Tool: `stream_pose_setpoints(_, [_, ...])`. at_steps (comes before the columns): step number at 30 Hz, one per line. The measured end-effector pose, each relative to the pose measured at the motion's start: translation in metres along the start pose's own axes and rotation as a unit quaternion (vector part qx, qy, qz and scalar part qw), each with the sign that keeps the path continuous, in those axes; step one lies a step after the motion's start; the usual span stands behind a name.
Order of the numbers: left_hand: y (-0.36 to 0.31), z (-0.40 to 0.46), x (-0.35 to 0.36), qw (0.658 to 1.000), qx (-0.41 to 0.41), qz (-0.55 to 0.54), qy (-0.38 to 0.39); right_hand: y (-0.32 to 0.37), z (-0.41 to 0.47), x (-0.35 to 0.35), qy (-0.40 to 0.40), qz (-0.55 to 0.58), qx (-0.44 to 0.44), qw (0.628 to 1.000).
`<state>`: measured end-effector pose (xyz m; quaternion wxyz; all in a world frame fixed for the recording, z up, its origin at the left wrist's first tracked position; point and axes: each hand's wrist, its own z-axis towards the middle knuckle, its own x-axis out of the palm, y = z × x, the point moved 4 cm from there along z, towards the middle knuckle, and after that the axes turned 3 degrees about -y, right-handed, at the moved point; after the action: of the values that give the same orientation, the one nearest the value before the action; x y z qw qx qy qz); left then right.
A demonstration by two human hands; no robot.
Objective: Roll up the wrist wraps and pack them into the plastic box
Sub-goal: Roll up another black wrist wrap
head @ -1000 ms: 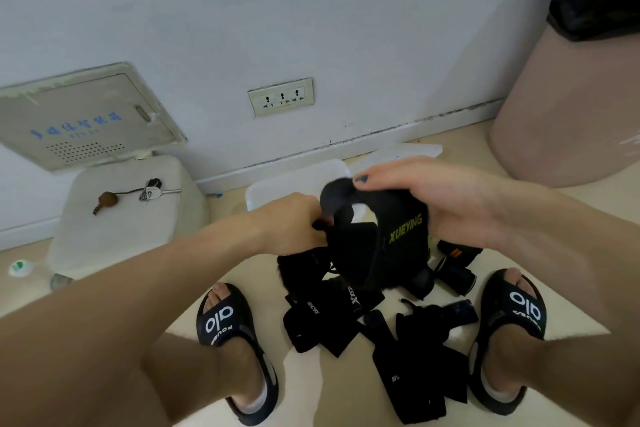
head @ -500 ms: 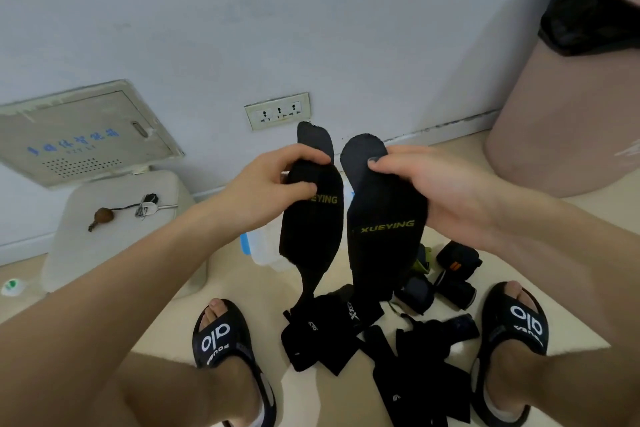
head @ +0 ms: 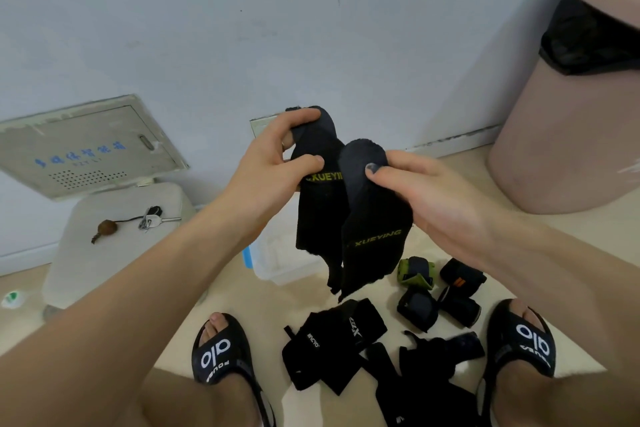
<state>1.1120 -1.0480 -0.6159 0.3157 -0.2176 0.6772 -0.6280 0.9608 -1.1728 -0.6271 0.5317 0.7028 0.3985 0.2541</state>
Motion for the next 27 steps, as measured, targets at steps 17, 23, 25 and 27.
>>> stream_pose_setpoints(17, [-0.014, 0.016, -0.003, 0.990, 0.039, 0.028, -0.130, -0.008, 0.000, 0.004, 0.036, -0.031, 0.040, 0.998])
stream_pose_setpoints(23, [-0.017, 0.018, -0.007, 0.987, 0.050, 0.038, -0.145, -0.006, -0.001, -0.001, 0.022, -0.029, 0.040, 0.999])
stream_pose_setpoints(25, [-0.019, 0.017, -0.007, 0.986, 0.054, 0.045, -0.152, -0.005, -0.002, 0.000, 0.023, -0.023, 0.044, 0.999])
stream_pose_setpoints(27, [-0.020, 0.017, -0.007, 0.985, 0.051, 0.044, -0.159, -0.006, -0.002, 0.001, 0.020, -0.025, 0.047, 0.998])
